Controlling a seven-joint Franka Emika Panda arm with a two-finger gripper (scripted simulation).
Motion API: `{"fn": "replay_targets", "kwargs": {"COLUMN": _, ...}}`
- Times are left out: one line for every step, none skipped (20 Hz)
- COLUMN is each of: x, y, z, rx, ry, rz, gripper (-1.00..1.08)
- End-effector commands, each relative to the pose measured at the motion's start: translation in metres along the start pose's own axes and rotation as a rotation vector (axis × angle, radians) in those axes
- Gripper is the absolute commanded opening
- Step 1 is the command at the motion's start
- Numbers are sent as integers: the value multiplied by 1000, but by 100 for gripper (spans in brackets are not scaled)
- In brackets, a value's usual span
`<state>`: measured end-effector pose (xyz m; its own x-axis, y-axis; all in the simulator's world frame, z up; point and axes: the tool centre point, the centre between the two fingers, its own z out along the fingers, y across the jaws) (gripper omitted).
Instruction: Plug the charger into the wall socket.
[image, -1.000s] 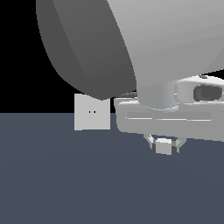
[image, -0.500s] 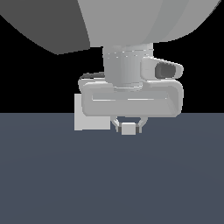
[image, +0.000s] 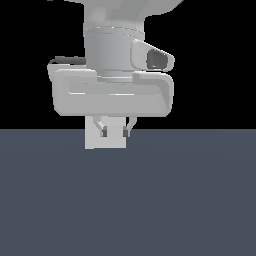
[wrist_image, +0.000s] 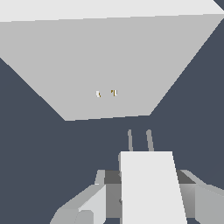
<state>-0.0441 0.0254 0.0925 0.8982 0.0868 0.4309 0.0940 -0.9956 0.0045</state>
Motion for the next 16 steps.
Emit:
{"fn": "replay_targets", "kwargs": {"x": 0, "y": -9, "z": -5, "rx": 16, "ry": -1, "rz": -33, "gripper": -100}}
{"fn": "replay_targets", "kwargs": {"x": -1, "y": -11, "z": -6, "rx": 21, "ry": -2, "rz": -42, "gripper": -100}}
{"fn": "replay_targets", "kwargs": {"x": -1, "y": -13, "z": -7, "rx": 25, "ry": -2, "rz": -50, "gripper": -100}}
{"fn": "replay_targets", "kwargs": {"x": -1, "y": -15, "z": -8, "rx": 29, "ry": -2, "rz": -57, "gripper": -100}}
{"fn": "replay_targets", "kwargs": {"x": -1, "y": -17, "z": -9, "rx": 32, "ry": -3, "rz": -62, "gripper": -100}}
{"fn": "replay_targets", "kwargs": {"x": -1, "y": -18, "z": -9, "rx": 34, "ry": -3, "rz": -67, "gripper": -100}}
{"fn": "replay_targets", "kwargs": {"x": -2, "y": -19, "z": -10, "rx": 36, "ry": -3, "rz": -70, "gripper": -100}}
{"fn": "replay_targets", "kwargs": {"x": -2, "y": -20, "z": -10, "rx": 38, "ry": -4, "rz": -73, "gripper": -100}}
{"fn": "replay_targets", "kwargs": {"x": -2, "y": -20, "z": -10, "rx": 39, "ry": -4, "rz": -74, "gripper": -100}}
{"fn": "replay_targets", "kwargs": {"x": -2, "y": -20, "z": -10, "rx": 39, "ry": -4, "rz": -75, "gripper": -100}}
{"fn": "replay_targets", "kwargs": {"x": -2, "y": -20, "z": -10, "rx": 40, "ry": -4, "rz": -74, "gripper": -100}}
{"fn": "replay_targets", "kwargs": {"x": -2, "y": -20, "z": -10, "rx": 39, "ry": -4, "rz": -73, "gripper": -100}}
{"fn": "replay_targets", "kwargs": {"x": -2, "y": -19, "z": -10, "rx": 38, "ry": -5, "rz": -70, "gripper": -100}}
{"fn": "replay_targets", "kwargs": {"x": -2, "y": -19, "z": -10, "rx": 38, "ry": -5, "rz": -69, "gripper": -100}}
{"fn": "replay_targets", "kwargs": {"x": -2, "y": -19, "z": -9, "rx": 37, "ry": -5, "rz": -68, "gripper": -100}}
{"fn": "replay_targets", "kwargs": {"x": -2, "y": -19, "z": -9, "rx": 37, "ry": -5, "rz": -68, "gripper": -100}}
